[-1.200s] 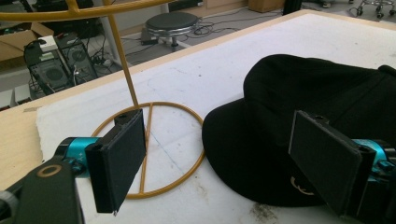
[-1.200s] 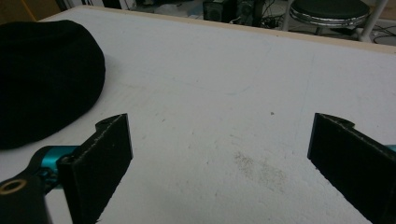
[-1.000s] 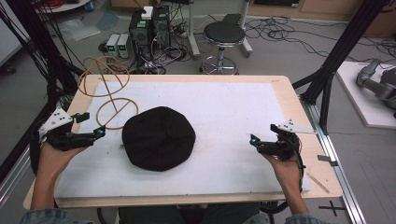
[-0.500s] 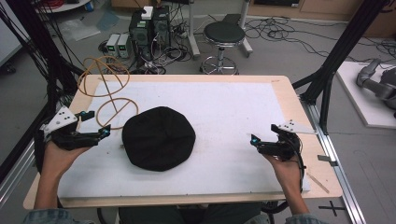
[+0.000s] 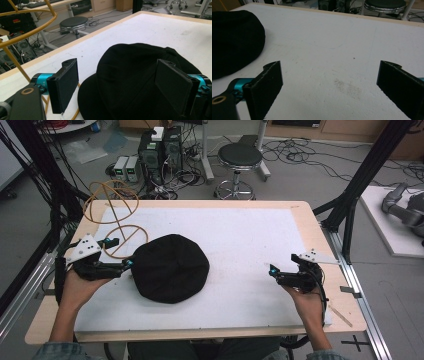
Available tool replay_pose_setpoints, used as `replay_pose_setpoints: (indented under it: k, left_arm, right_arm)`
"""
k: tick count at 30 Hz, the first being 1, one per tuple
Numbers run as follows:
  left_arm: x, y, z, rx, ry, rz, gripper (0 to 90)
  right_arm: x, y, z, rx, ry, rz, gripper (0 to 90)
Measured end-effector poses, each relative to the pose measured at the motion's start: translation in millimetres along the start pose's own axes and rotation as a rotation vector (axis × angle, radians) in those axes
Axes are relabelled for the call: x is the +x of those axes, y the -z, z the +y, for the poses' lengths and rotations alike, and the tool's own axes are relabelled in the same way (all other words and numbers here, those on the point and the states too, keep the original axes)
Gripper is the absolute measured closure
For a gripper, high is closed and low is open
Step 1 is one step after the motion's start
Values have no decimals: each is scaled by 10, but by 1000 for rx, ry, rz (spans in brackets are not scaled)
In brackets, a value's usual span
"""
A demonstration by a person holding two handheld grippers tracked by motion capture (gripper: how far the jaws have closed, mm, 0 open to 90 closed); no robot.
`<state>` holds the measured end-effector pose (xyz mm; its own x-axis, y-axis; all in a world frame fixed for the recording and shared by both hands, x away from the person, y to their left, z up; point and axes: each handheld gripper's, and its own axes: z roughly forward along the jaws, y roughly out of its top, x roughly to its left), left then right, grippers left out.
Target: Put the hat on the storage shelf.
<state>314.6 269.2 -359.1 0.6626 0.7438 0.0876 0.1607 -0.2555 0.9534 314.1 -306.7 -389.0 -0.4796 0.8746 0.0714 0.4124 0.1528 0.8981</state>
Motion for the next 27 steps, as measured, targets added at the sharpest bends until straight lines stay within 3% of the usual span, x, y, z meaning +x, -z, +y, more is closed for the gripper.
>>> replay_pose_setpoints:
  k: [7,12,21,27]
  left_arm:
    - [-88,-104,16,-6,-11,-31,199]
    - [-239,-218,60,-22,-34,-64,200]
    - [-451,-413,61,-23,-37,-125,200]
    - [-539,-533,13,-17,-32,-128,200]
  right_arm:
    - [-1,3,-5,2,6,-1,62]
    - [-1,11,-13,4,-7,1,62]
    - [-2,7,-19,9,-10,4,62]
    - [2,6,-21,10,-4,5,62]
